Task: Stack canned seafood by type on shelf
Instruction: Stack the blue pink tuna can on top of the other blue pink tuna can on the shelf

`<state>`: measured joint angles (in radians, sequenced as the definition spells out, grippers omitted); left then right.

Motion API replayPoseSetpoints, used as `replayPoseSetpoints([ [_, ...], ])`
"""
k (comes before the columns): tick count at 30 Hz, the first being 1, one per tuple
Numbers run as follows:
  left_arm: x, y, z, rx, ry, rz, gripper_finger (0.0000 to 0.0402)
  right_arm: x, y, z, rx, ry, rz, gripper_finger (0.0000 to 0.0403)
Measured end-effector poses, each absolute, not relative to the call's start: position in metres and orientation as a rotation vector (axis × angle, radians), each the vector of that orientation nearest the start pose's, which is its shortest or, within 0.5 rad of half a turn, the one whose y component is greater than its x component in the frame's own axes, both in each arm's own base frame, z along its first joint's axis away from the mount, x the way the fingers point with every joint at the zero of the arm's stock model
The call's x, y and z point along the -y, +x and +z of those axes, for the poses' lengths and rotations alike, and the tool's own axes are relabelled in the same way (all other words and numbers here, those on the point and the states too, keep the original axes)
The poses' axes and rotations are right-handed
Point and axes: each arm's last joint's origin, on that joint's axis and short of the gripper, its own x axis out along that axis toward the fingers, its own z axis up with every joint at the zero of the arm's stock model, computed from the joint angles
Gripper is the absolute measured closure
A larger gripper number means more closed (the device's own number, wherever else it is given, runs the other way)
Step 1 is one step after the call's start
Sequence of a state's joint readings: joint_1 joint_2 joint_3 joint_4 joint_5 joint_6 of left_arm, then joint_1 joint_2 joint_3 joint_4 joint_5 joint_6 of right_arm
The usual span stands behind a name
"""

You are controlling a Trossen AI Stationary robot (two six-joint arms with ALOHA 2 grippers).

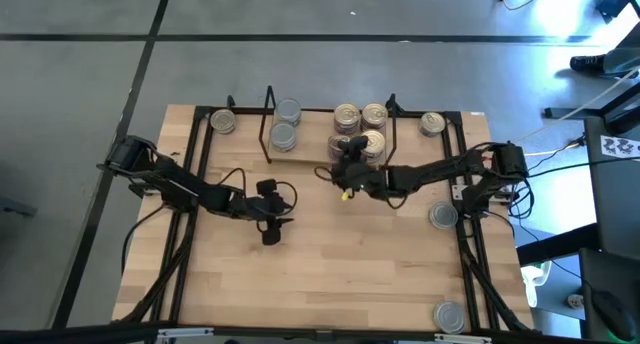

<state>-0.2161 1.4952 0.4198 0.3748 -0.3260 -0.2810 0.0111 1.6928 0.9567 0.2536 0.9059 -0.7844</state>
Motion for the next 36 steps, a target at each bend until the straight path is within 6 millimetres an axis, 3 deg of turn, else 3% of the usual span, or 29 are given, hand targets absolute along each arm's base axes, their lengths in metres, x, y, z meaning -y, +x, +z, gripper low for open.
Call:
replayPoseSetpoints([
  [7, 0.043, 0.238, 0.118, -0.652, -0.082, 0.199, 0.0218, 0.049, 0.348, 0.205, -0.85, -0.823, -0.666, 0.022],
  [15, 0.043, 0.239, 0.119, -0.651, -0.081, 0.198, 0.0218, 0.069, 0.348, 0.194, -0.886, -0.758, -0.644, 0.022],
  [30, 0.043, 0.239, 0.119, -0.65, -0.08, 0.198, 0.0218, 0.074, 0.353, 0.184, -0.898, -0.772, -0.666, 0.022],
  [32, 0.043, 0.239, 0.119, -0.65, -0.08, 0.198, 0.0218, 0.074, 0.353, 0.183, -0.897, -0.767, -0.648, 0.0205],
  [36, 0.043, 0.239, 0.119, -0.65, -0.08, 0.198, 0.0218, 0.073, 0.352, 0.18, -0.904, -0.761, -0.605, 0.0127],
])
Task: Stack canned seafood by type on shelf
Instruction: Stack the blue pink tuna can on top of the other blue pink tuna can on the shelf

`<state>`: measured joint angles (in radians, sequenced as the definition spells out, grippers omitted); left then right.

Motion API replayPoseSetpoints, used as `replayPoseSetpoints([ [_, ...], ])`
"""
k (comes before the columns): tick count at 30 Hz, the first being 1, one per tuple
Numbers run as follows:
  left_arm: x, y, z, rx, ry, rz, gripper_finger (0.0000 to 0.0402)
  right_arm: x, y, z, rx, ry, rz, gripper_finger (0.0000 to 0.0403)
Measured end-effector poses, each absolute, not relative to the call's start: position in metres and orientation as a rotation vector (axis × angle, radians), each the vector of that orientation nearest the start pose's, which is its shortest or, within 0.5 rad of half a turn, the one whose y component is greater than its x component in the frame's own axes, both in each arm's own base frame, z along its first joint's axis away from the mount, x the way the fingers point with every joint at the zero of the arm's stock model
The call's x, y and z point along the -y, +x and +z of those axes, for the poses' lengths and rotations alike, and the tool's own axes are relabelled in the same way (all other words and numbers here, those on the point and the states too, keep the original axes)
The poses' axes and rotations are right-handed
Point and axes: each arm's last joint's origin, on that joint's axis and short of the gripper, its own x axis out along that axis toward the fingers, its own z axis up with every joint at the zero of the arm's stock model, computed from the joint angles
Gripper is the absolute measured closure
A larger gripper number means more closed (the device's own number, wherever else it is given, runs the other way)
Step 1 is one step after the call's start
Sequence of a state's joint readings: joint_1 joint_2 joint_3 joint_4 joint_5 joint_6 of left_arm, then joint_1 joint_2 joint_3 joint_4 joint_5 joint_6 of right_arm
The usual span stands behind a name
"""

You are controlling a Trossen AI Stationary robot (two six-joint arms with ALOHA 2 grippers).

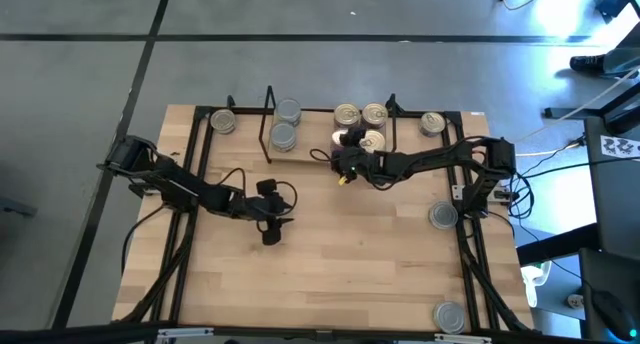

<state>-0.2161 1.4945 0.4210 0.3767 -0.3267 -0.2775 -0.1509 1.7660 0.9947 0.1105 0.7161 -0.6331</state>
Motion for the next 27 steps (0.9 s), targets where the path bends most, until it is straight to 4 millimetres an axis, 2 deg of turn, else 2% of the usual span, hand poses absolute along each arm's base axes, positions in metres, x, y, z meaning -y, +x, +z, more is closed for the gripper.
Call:
replayPoseSetpoints([
  [3, 0.0429, 0.2388, 0.119, -0.65, -0.08, 0.198, 0.0218, 0.0729, 0.3528, 0.1807, -0.898, -0.756, -0.606, 0.0084],
  [7, 0.0429, 0.2388, 0.1189, -0.65, -0.08, 0.198, 0.0218, 0.073, 0.3529, 0.1813, -0.891, -0.742, -0.616, 0.0064],
  [27, 0.0429, 0.2389, 0.119, -0.65, -0.08, 0.198, 0.0218, 0.072, 0.3509, 0.1862, -0.875, -0.719, -0.592, 0.0089],
])
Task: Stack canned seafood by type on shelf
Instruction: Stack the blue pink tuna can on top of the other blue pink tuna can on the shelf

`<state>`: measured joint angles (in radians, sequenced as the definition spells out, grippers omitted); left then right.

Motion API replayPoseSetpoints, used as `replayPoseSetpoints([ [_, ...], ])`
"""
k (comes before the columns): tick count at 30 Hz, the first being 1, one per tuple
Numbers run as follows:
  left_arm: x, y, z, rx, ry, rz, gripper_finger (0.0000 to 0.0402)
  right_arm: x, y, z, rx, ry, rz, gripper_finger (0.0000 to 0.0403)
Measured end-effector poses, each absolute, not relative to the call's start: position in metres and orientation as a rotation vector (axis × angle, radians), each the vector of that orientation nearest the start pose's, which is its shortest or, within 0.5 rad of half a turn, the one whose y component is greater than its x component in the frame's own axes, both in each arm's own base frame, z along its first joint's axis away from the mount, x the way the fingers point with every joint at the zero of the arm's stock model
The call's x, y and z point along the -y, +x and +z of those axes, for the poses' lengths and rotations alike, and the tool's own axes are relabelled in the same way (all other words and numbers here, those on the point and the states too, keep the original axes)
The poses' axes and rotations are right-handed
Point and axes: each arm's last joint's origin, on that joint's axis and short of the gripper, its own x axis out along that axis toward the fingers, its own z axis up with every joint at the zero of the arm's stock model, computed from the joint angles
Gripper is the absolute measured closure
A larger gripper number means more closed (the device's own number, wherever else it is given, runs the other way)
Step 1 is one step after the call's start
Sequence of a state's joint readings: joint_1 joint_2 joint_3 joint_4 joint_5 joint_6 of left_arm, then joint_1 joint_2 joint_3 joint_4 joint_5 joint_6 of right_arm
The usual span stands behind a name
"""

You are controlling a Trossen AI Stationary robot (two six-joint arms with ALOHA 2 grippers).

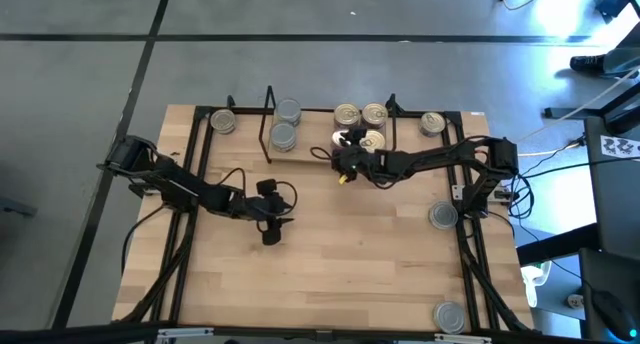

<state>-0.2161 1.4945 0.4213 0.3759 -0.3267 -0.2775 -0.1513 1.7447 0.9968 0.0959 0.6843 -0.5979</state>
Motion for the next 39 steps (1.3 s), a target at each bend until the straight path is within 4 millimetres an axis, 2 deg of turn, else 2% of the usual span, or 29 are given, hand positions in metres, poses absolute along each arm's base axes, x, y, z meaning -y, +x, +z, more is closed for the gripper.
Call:
replayPoseSetpoints([
  [6, 0.043, 0.239, 0.119, -0.65, -0.079, 0.198, 0.0218, 0.072, 0.357, 0.198, -0.89, -0.653, -0.555, 0.0089],
  [15, 0.043, 0.239, 0.119, -0.65, -0.079, 0.197, 0.0218, 0.071, 0.356, 0.203, -0.951, -0.623, -0.546, 0.0088],
  [27, 0.043, 0.239, 0.119, -0.65, -0.079, 0.197, 0.0218, 0.071, 0.359, 0.218, -0.989, -0.546, -0.505, 0.0088],
  [39, 0.043, 0.239, 0.119, -0.65, -0.079, 0.197, 0.0218, 0.071, 0.357, 0.217, -1.014, -0.541, -0.513, 0.0088],
])
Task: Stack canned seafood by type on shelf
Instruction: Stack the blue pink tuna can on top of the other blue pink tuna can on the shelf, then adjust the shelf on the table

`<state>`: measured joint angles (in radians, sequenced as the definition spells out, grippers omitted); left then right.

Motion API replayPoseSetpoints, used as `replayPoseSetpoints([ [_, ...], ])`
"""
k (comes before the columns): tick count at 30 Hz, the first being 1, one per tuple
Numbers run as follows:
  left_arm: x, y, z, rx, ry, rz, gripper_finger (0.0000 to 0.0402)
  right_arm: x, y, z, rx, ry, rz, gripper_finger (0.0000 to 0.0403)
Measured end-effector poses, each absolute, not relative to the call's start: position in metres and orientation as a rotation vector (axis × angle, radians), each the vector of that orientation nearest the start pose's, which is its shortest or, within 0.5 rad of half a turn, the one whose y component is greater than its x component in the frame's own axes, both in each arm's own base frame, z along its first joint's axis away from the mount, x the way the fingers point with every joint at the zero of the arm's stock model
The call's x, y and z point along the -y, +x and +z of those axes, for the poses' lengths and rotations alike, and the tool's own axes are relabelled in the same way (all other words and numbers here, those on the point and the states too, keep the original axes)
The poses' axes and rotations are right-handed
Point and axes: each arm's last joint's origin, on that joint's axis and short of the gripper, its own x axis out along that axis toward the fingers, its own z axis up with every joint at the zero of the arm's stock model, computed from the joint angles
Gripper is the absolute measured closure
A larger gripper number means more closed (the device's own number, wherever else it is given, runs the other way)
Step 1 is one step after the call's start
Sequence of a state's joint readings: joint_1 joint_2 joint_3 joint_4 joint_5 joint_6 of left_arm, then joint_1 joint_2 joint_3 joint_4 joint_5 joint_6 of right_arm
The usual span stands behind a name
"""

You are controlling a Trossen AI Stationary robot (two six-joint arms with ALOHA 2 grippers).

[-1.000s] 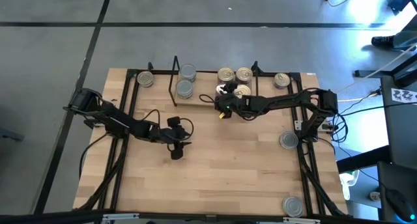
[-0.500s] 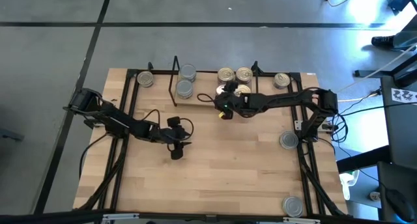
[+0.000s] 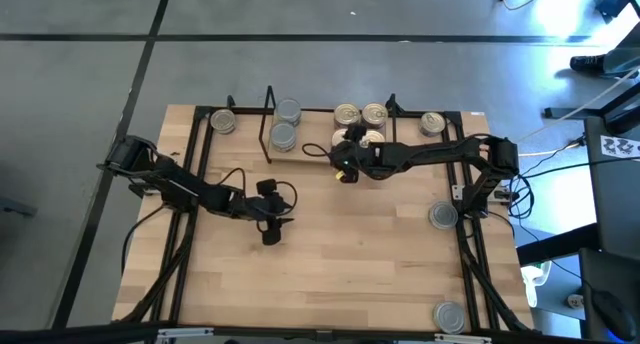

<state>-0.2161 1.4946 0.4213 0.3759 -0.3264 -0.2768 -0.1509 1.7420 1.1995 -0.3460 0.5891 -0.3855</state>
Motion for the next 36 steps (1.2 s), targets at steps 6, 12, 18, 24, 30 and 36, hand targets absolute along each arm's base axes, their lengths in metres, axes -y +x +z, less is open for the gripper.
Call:
replayPoseSetpoints([
  [6, 0.043, 0.239, 0.119, -0.65, -0.079, 0.198, 0.0218, 0.071, 0.357, 0.218, -1.014, -0.561, -0.536, 0.0088],
  [12, 0.043, 0.239, 0.119, -0.65, -0.082, 0.198, 0.0218, 0.044, 0.368, 0.231, -0.946, -0.576, -0.455, 0.0088],
  [18, 0.043, 0.239, 0.119, -0.649, -0.089, 0.2, 0.0218, -0.004, 0.373, 0.238, -0.879, -0.507, -0.27, 0.0088],
  [24, 0.042, 0.237, 0.118, -0.689, -0.076, 0.205, 0.0218, -0.046, 0.362, 0.215, -0.877, -0.416, -0.157, 0.0088],
  [30, 0.037, 0.229, 0.136, -0.895, -0.088, 0.285, 0.0218, -0.08, 0.346, 0.179, -0.728, -0.311, -0.119, 0.0088],
  [36, 0.023, 0.216, 0.17, -1.075, -0.126, 0.435, 0.0218, -0.099, 0.321, 0.149, -0.603, -0.196, -0.161, 0.0088],
])
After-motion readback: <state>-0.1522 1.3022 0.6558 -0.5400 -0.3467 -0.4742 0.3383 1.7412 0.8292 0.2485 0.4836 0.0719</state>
